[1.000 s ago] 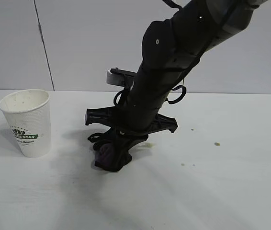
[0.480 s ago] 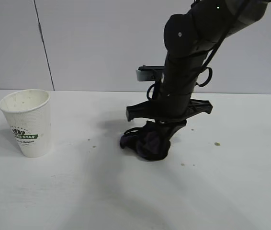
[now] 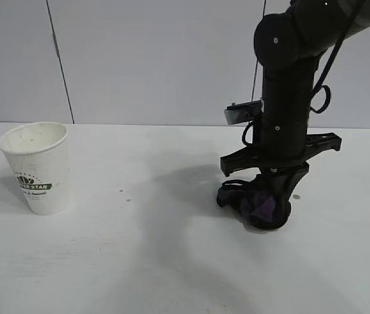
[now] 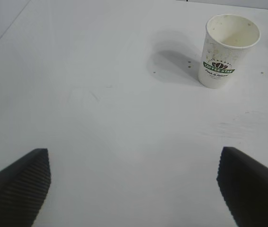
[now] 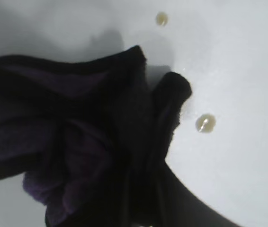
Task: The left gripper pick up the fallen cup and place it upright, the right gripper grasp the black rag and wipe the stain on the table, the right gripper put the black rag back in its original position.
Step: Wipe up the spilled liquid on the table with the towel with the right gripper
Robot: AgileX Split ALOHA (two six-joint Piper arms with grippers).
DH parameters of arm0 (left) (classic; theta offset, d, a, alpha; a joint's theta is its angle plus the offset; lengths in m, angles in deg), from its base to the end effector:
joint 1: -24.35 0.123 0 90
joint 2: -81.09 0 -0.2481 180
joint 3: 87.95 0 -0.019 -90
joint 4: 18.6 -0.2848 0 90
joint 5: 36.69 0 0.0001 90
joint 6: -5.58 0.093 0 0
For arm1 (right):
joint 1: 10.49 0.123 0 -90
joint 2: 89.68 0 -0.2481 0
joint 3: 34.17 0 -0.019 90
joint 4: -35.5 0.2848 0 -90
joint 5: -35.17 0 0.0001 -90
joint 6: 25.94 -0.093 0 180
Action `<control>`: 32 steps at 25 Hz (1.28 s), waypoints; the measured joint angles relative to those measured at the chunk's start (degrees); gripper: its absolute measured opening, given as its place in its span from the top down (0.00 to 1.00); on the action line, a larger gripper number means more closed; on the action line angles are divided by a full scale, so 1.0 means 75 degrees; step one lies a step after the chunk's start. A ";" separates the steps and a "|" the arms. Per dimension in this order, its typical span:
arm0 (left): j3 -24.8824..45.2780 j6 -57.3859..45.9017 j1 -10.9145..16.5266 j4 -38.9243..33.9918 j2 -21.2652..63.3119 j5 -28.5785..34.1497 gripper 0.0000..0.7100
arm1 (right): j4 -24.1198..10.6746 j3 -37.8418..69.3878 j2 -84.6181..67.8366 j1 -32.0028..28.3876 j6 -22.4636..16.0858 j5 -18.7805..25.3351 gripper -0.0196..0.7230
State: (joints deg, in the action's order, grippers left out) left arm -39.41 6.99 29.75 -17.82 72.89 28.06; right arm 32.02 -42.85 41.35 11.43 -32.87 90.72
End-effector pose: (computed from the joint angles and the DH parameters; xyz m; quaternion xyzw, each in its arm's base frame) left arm 0.0612 0.0046 0.2818 -0.0299 0.8719 0.0222 0.4882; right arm 0.3886 0.1514 0.0810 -0.1469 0.9887 -0.0200 0.0241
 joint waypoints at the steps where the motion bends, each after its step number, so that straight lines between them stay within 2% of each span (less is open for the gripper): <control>1: 0.0000 0.0000 0.0000 0.0000 0.0000 0.0000 0.03 | 0.0380 0.0000 -0.0008 0.0000 0.0219 0.0070 0.92; 5: 0.0000 0.0000 0.0000 0.0000 0.0000 0.0000 0.03 | 0.1512 0.0031 -0.0008 0.0145 0.1016 0.0047 0.92; 7: 0.0000 0.0000 0.0000 0.0000 0.0000 0.0000 0.03 | 0.1761 0.0041 -0.0008 0.0323 0.1257 -0.0140 0.92; 9: 0.0000 0.0000 0.0000 0.0000 0.0000 0.0000 0.03 | 0.1744 0.0041 -0.0008 0.0468 0.1334 -0.0290 0.92; 11: 0.0000 0.0000 0.0000 0.0000 0.0000 0.0000 0.03 | 0.1386 0.0041 -0.0008 0.0533 0.1273 -0.0312 0.92; 13: 0.0000 0.0000 0.0000 0.0000 0.0000 0.0000 0.03 | 0.0741 0.0041 -0.0008 0.0526 0.0924 -0.0328 0.92; 18: 0.0000 0.0000 0.0000 0.0000 0.0000 -0.0007 0.03 | -0.1445 0.0041 -0.0008 0.0202 -0.0873 -0.0759 0.92; 21: 0.0000 0.0000 0.0000 0.0000 0.0000 -0.0005 0.03 | -0.2215 0.0041 -0.0008 -0.0108 -0.1483 -0.1142 0.93; 26: 0.0000 0.0000 0.0000 0.0000 0.0000 -0.0005 0.03 | -0.2439 0.0041 -0.0008 -0.0753 -0.1652 -0.1133 0.93; 32: 0.0000 0.0000 0.0000 0.0000 0.0000 -0.0005 0.03 | -0.2410 0.0041 -0.0008 -0.1294 -0.1547 -0.0497 0.93</control>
State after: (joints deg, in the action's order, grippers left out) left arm -39.41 6.99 29.75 -17.82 72.89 28.01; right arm 13.94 -42.54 41.29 1.72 -44.48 86.99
